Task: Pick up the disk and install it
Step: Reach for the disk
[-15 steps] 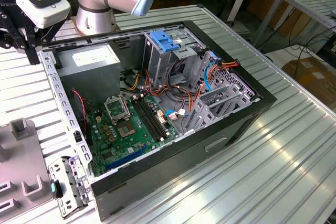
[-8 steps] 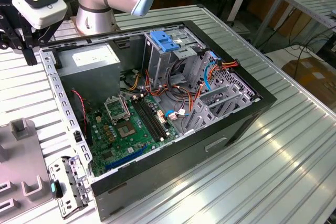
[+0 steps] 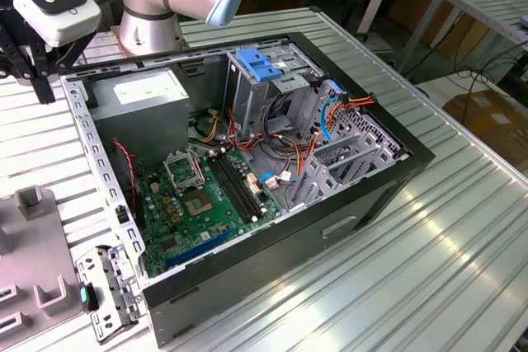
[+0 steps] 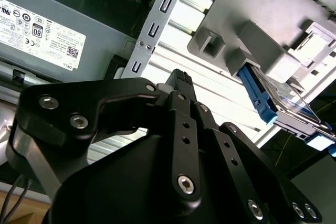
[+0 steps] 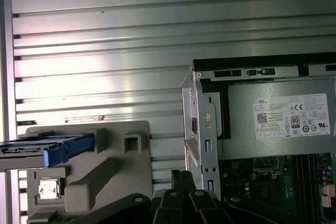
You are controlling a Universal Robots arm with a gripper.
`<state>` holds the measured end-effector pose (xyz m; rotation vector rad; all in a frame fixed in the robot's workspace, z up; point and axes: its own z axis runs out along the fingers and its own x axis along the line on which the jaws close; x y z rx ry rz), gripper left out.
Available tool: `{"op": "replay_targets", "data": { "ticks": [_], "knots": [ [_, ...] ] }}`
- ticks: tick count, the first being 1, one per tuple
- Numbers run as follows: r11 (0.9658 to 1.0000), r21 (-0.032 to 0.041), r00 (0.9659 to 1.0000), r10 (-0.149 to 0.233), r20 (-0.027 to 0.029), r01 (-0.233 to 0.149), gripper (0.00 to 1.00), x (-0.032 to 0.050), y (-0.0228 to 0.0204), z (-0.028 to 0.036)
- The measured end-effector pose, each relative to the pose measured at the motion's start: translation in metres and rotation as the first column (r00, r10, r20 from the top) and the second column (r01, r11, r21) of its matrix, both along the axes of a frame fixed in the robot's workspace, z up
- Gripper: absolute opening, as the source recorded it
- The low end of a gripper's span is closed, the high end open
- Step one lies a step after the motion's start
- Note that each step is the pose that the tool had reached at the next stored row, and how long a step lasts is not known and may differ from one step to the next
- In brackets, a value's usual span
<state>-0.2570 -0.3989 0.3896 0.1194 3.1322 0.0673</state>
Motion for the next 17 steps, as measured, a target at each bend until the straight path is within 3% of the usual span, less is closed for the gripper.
{"op": "replay_targets", "data": {
  "ticks": [17],
  "knots": [
    [1.0, 0.0, 1.0, 0.0, -0.0027, 0.0, 0.11, -0.0072, 0.0, -0.0005]
  ]
}}
